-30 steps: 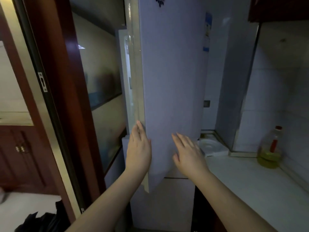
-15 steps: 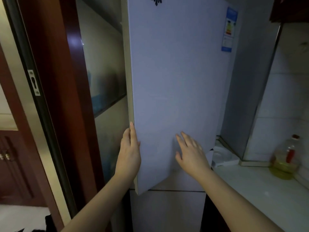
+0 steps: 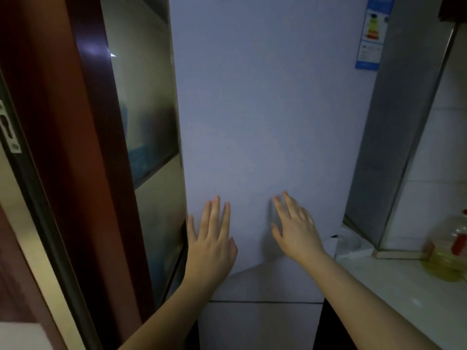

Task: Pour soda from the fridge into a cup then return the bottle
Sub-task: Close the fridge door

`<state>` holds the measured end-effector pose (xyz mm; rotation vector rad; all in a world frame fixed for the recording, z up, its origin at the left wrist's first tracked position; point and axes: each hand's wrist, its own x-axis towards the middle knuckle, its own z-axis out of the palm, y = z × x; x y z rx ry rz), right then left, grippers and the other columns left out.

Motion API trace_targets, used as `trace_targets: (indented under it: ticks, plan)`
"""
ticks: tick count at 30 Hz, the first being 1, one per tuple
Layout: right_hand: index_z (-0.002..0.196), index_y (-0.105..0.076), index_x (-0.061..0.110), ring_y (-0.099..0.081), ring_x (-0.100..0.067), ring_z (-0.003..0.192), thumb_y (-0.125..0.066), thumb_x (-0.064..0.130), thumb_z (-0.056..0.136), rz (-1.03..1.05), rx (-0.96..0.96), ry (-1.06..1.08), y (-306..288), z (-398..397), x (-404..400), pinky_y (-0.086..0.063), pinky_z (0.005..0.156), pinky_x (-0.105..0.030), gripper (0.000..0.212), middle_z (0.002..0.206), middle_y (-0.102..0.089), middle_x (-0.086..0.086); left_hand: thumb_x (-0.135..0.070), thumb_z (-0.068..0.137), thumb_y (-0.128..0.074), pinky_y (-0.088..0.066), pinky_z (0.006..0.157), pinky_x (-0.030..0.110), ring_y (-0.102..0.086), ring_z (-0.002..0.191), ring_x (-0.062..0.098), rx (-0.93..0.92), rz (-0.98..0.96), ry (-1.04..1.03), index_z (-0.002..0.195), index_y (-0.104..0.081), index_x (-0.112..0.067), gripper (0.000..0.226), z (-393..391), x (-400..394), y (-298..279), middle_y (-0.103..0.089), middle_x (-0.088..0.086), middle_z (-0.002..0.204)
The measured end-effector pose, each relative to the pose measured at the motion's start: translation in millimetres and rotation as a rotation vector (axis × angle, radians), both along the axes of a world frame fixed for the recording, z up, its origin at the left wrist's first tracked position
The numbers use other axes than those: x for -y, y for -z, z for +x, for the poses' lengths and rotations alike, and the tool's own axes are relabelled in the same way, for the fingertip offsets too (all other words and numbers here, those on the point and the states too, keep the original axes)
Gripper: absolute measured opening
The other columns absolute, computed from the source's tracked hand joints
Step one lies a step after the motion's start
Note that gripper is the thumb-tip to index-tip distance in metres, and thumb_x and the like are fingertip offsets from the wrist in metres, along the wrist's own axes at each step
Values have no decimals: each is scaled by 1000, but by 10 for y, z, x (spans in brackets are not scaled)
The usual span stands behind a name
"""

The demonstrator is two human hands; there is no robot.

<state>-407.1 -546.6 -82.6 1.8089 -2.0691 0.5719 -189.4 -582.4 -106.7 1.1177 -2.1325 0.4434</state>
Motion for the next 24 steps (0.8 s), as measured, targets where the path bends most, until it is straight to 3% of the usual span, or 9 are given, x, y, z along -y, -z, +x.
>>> trace_targets:
  ticks: [2,6,8,16,24]
  plan:
    - [153,-10,22,-12,-24,147,-42,38,96,-7,-16,6,29,-52,127,-14,118,-41,67,161,-2,-6,-33,84,-62,-22,110,66,-10,149,32,43,40,-51,154,-22,-9,84,-41,183,25,-11,15,162]
    - [147,-35,17,-37,-32,138,-44,42,88,-54,-21,-4,115,-138,401,-35,108,-48,65,155,-28,-12,-38,89,-45,-19,110,69,-1,150,30,94,97,-91,155,-14,-12,78,-74,577,135,1,12,163]
    - [145,-38,17,-40,-32,135,-41,44,86,-61,-36,-8,151,-179,530,-38,105,-49,65,154,-32,-12,-39,89,-40,-16,112,68,2,150,31,118,116,-115,155,-12,-14,76,-79,758,181,3,12,163]
    - [150,-29,20,-31,-31,140,-40,43,89,-99,-84,-34,262,-328,992,-31,110,-47,65,157,-23,-11,-42,92,-26,-5,114,62,2,149,35,121,126,-189,155,-8,-19,70,-237,1257,227,6,15,162]
    - [151,-27,20,-25,-31,142,-45,39,91,-114,-98,-38,330,-379,1206,-28,112,-48,65,159,-18,-11,-44,93,-32,-15,113,64,4,148,40,85,170,-171,156,-11,-11,74,-367,1491,236,5,22,161]
